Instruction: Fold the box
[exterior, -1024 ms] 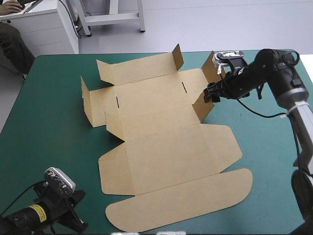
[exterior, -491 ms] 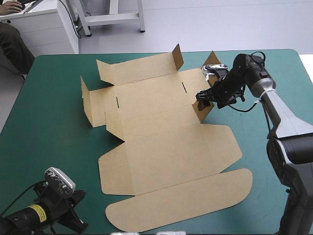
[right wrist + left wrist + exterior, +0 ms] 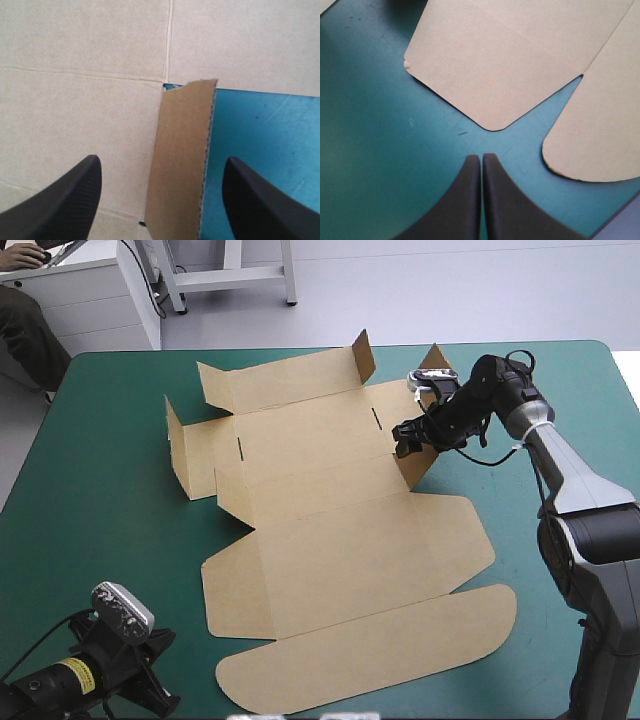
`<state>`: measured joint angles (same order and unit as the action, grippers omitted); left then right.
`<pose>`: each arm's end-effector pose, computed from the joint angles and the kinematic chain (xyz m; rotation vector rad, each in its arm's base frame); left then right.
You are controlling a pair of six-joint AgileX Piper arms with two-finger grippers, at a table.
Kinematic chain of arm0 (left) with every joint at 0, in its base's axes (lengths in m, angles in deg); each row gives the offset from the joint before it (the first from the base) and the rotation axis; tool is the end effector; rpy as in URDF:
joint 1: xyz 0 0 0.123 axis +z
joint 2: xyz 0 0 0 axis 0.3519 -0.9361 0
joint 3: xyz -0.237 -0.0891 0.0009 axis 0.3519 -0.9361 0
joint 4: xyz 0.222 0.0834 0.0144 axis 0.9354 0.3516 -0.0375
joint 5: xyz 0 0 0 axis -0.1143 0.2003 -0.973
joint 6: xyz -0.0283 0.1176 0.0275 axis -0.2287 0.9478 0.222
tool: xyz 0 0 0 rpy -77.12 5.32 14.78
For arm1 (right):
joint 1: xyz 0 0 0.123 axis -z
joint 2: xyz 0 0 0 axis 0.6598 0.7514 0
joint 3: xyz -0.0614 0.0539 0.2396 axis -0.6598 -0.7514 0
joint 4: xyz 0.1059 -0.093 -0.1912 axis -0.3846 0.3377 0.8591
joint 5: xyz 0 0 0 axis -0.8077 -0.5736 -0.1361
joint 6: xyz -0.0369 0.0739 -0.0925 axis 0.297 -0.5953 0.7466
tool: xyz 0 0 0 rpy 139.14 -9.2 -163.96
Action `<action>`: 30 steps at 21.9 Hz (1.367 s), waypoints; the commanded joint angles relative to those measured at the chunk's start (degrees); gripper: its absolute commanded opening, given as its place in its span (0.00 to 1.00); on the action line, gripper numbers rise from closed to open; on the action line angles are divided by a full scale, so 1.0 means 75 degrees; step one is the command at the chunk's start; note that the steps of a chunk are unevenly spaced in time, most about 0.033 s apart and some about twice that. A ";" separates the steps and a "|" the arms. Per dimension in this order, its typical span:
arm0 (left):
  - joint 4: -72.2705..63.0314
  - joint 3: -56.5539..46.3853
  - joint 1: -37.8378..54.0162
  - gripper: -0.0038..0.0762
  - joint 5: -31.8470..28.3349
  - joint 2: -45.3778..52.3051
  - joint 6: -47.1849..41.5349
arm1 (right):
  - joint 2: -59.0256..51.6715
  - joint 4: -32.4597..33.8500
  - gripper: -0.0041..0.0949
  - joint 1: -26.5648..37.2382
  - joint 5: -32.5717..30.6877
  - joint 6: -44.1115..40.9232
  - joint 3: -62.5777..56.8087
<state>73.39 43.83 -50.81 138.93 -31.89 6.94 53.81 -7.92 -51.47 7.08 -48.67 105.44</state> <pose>0.0845 -0.0563 0.2323 0.7766 2.2475 -0.2554 0.4085 0.1182 0.2136 -0.4516 2.7191 0.5292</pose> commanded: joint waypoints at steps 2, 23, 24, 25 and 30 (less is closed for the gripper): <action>-0.0089 0.0195 -0.0035 0.04 -0.0402 -0.0111 0.0010 | -0.0198 -0.0297 0.62 0.0003 0.0044 0.0117 0.0237; -0.0088 0.0900 -0.0035 0.04 -0.0505 -0.0111 0.0010 | -0.0020 -0.0480 0.02 0.0003 -0.0467 0.2428 0.2941; -0.0088 0.1029 -0.0035 0.04 -0.0581 -0.0111 0.0010 | -0.0020 -0.0570 0.02 0.0003 -0.0540 0.2493 0.3137; -0.0088 0.1145 -0.0035 0.04 -0.0653 -0.0111 0.0010 | -0.0020 -0.0677 0.02 0.0003 -0.0608 0.2564 0.3286; -0.0088 0.1540 -0.0035 0.04 -0.1145 -0.0111 0.0010 | -0.0020 -0.1025 0.02 -0.0261 -0.0976 0.3507 0.3517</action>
<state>73.39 52.44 -50.81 135.76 -31.89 6.94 57.26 -12.44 -52.02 0.26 -27.68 129.54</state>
